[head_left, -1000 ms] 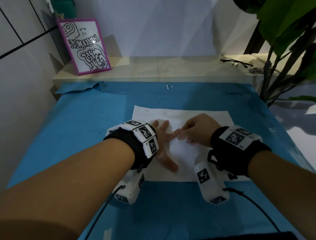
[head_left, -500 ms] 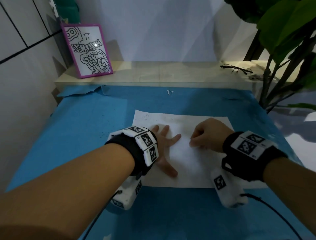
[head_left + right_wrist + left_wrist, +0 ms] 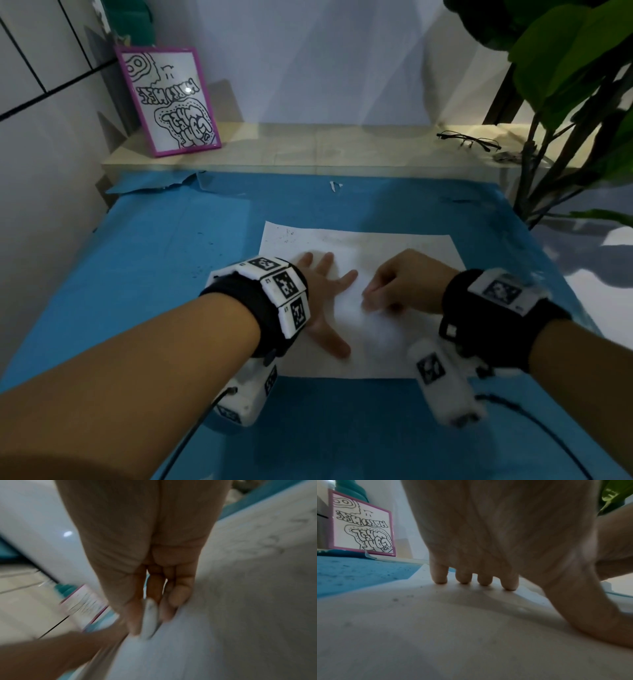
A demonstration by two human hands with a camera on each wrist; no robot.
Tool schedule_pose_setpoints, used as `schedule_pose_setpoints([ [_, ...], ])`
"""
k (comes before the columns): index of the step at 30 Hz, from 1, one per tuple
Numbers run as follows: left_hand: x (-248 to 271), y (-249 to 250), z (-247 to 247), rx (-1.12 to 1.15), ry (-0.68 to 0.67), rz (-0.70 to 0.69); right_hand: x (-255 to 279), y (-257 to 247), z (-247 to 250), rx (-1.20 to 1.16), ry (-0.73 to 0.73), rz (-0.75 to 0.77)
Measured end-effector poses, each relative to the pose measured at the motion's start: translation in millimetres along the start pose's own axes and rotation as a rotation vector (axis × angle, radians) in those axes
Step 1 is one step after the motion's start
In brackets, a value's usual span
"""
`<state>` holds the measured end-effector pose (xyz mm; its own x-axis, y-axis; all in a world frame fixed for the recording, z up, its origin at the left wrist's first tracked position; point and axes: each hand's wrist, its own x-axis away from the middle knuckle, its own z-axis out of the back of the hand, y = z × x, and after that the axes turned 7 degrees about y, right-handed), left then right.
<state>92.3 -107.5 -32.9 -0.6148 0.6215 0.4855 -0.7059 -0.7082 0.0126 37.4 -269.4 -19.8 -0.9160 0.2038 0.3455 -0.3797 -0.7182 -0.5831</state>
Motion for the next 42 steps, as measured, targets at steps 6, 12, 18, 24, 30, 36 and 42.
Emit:
schedule_pose_setpoints([
  [6,-2.9,0.7,-0.7,-0.006,-0.004,0.005,-5.5,0.5,6.6,0.054,0.070,0.018],
  [12,-2.8,0.6,-0.8,-0.002,-0.008,0.009,-8.0,-3.1,5.6,0.015,0.137,0.023],
  [18,-2.2,0.8,-1.9,-0.010,0.012,-0.004,-4.8,-8.4,-7.1,0.004,0.076,0.086],
  [24,-4.5,-0.8,-2.4,-0.003,0.014,-0.009,-0.7,-17.4,-18.1,0.028,0.016,0.132],
  [30,-0.7,0.7,-1.5,0.023,0.006,0.001,-6.7,-4.0,-0.3,-0.049,0.242,0.107],
  [36,9.8,17.8,1.1,0.044,0.047,-0.056,24.9,49.6,-16.8,-1.031,0.508,-0.247],
  [42,14.0,78.8,-25.7,-0.028,0.196,-0.387,21.6,60.8,-23.9,-1.180,0.521,-0.222],
])
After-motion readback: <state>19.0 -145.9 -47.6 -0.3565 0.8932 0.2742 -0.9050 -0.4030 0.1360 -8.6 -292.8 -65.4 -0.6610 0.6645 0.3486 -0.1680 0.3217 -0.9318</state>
